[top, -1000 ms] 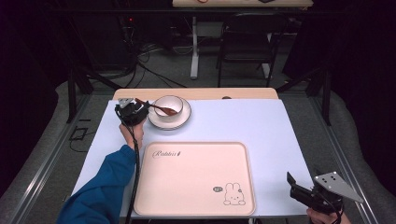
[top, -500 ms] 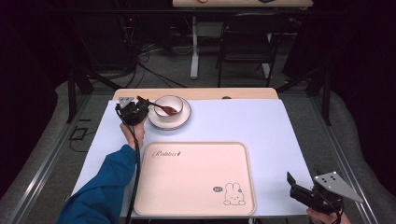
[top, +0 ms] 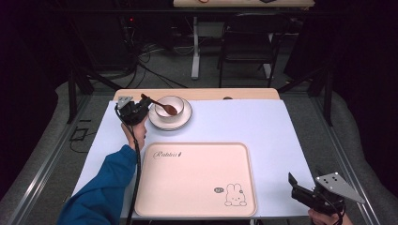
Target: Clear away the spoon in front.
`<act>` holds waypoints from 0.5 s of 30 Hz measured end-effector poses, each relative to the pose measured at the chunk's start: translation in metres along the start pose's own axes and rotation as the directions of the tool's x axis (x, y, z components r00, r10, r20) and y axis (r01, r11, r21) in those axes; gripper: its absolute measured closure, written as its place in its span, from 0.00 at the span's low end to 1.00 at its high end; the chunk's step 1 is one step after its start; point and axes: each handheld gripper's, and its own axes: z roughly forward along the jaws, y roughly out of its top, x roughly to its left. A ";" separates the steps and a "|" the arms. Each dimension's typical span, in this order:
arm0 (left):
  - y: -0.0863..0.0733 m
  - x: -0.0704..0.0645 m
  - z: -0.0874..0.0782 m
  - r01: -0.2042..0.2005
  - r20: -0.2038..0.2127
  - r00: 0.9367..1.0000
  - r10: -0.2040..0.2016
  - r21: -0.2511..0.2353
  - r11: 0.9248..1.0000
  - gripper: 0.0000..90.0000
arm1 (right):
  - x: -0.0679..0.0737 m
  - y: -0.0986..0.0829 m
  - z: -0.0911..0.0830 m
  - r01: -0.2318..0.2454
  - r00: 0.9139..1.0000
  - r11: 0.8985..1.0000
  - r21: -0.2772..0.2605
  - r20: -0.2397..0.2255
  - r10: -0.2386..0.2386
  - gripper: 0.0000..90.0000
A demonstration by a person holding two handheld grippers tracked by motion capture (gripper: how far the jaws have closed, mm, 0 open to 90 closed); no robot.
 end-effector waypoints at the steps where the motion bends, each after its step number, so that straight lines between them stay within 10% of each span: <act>1: 0.001 -0.001 -0.001 -0.002 0.006 1.000 0.002 0.001 1.000 0.89 | 0.000 0.000 0.000 0.002 1.000 1.000 0.001 -0.001 -0.002 0.16; 15: 0.008 -0.009 -0.005 -0.049 0.055 0.997 0.049 0.001 0.999 0.94 | 0.000 0.000 0.000 -0.001 1.000 1.000 0.000 -0.001 0.001 0.16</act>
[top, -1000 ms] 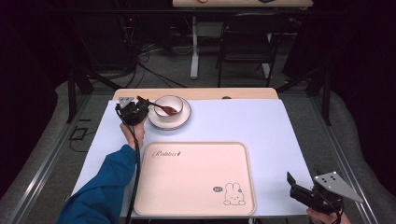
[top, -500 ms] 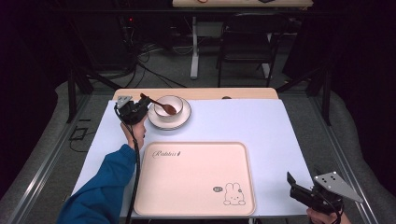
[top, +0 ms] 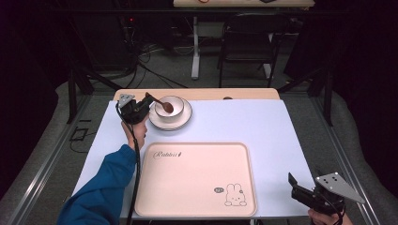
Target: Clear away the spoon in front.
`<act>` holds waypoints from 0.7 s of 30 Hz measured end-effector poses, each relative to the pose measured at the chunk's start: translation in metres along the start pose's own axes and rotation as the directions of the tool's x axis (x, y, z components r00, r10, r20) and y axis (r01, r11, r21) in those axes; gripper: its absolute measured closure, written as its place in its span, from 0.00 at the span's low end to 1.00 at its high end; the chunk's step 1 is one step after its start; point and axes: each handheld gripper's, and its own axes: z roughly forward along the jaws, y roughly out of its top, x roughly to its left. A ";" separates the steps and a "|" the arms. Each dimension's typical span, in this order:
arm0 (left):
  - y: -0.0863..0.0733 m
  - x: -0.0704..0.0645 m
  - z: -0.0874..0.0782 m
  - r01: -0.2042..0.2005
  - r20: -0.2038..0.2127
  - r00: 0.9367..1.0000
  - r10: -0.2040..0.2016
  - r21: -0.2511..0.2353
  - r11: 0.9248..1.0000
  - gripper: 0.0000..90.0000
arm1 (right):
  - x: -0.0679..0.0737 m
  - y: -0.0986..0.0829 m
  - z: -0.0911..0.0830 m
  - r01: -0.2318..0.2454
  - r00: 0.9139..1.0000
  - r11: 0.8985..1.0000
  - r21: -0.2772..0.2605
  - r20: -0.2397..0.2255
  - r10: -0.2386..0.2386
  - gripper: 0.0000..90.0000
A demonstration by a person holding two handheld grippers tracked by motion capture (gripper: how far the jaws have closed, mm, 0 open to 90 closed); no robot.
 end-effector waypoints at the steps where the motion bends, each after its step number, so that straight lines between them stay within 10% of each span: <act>1: 0.000 0.000 0.000 0.001 0.007 1.000 -0.001 -0.001 1.000 0.94 | 0.000 0.000 0.000 -0.001 1.000 1.000 0.000 0.000 0.001 0.16; 21: 0.021 -0.011 -0.018 -0.070 0.057 0.996 0.073 -0.041 0.997 0.94 | 0.000 0.000 0.000 -0.004 1.000 1.000 -0.004 -0.002 0.004 0.16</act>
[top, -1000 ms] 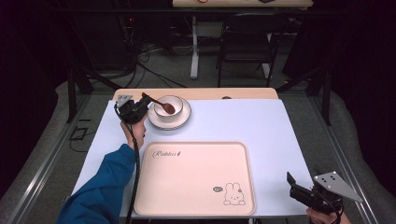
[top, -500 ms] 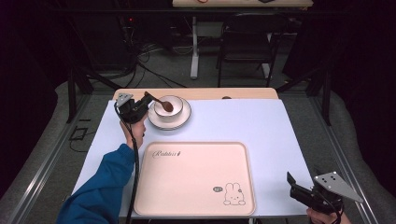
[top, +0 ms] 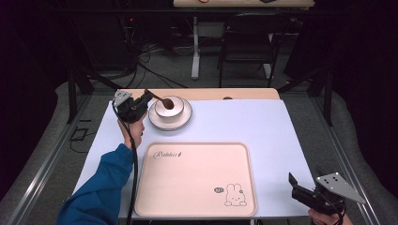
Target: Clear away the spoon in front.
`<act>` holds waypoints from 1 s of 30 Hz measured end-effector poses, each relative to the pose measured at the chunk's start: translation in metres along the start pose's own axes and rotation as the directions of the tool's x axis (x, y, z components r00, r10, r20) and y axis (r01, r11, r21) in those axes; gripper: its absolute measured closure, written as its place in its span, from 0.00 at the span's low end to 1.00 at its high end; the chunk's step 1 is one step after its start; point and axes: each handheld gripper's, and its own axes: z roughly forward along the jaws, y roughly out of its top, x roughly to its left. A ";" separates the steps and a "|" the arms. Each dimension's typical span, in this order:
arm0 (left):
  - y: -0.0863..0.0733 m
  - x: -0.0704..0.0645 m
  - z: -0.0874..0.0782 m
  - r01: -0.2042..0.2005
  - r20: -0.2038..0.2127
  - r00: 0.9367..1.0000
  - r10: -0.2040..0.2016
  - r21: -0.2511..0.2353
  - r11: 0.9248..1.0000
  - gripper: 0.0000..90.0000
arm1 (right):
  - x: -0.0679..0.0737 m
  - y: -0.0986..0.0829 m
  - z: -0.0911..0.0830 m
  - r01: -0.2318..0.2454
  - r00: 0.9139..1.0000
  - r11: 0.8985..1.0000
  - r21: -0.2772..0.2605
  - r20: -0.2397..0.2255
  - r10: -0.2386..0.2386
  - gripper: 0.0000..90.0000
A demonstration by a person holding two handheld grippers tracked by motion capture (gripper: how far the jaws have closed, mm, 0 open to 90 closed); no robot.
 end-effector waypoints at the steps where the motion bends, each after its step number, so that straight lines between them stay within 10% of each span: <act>1: 0.002 -0.001 -0.002 -0.002 0.004 1.000 0.002 -0.003 1.000 0.94 | 0.000 0.000 0.000 0.002 1.000 1.000 0.001 0.001 -0.002 0.16; 30: 0.036 -0.005 -0.039 -0.038 0.090 0.995 0.038 -0.002 0.999 0.94 | 0.000 0.000 0.000 0.001 1.000 1.000 -0.003 -0.001 -0.001 0.16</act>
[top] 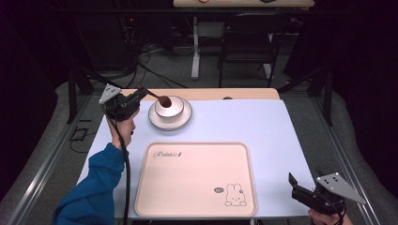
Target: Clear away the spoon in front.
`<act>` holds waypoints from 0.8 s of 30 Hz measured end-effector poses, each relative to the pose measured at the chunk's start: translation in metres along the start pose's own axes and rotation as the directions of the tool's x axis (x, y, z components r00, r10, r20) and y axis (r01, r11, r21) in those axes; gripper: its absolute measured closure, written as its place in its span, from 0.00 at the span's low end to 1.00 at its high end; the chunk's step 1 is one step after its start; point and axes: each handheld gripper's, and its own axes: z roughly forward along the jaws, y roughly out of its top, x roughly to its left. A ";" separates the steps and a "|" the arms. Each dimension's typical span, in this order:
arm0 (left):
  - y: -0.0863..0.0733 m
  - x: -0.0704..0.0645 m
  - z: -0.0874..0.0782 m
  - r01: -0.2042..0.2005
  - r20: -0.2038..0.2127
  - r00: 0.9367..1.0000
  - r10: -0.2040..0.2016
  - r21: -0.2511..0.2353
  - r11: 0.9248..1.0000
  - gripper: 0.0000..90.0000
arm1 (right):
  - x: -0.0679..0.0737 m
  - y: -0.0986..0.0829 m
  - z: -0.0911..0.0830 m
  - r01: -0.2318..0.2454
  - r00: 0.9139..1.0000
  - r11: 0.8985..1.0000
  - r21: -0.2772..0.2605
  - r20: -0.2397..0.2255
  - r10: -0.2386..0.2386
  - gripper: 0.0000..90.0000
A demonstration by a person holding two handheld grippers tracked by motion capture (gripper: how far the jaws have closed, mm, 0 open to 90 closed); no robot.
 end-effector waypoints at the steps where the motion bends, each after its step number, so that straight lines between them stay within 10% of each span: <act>1: 0.001 -0.001 -0.002 -0.002 0.003 1.000 0.002 0.000 1.000 0.94 | 0.000 0.000 0.000 0.001 1.000 1.000 -0.001 0.001 -0.001 0.16; 24: 0.007 -0.015 -0.037 -0.009 0.131 0.991 -0.012 0.161 0.987 0.94 | 0.000 0.000 0.000 0.001 1.000 1.000 -0.003 0.003 -0.001 0.16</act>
